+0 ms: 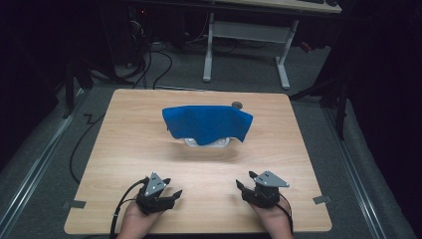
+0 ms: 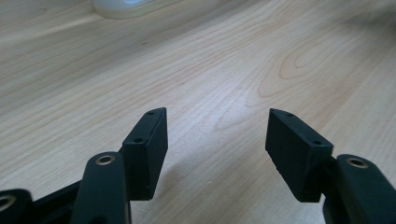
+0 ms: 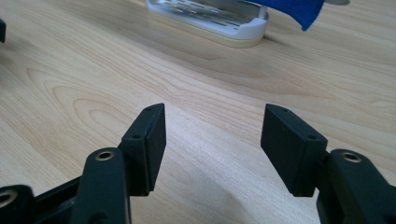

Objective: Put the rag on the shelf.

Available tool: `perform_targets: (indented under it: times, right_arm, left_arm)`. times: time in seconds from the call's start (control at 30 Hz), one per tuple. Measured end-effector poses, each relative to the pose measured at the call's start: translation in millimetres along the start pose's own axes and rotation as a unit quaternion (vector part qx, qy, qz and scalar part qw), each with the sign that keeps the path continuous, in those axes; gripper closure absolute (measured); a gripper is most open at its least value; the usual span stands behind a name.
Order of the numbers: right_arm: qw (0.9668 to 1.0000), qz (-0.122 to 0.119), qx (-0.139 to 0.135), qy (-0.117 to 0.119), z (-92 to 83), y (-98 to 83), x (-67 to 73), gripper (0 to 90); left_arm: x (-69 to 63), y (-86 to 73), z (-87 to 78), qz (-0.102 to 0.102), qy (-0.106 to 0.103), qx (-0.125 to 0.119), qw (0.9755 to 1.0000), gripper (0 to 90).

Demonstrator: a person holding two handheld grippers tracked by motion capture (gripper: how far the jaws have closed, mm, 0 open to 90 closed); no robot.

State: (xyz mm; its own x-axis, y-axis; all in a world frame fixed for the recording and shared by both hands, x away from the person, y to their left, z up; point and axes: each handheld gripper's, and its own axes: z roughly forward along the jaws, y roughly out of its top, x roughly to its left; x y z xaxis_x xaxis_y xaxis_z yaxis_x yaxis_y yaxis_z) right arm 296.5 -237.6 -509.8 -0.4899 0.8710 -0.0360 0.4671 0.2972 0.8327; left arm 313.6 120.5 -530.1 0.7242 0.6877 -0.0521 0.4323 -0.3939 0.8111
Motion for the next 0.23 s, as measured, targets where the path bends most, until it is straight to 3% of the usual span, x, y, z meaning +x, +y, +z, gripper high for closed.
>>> perform_targets:
  times: [0.07, 0.23]
  right_arm:
    - [0.9999, -0.011, 0.004, 0.001, 1.8, -0.5, 0.6, 41.0]
    - [0.9998, -0.008, 0.015, 0.006, 2.8, -4.4, -0.2, 41.1]
  left_arm:
    - [2.3, -1.1, 0.6, -0.008, 0.001, 0.002, 1.0, 39.7]
    - [6.5, -3.0, 0.7, -0.015, 0.008, 0.007, 0.9998, 39.6]
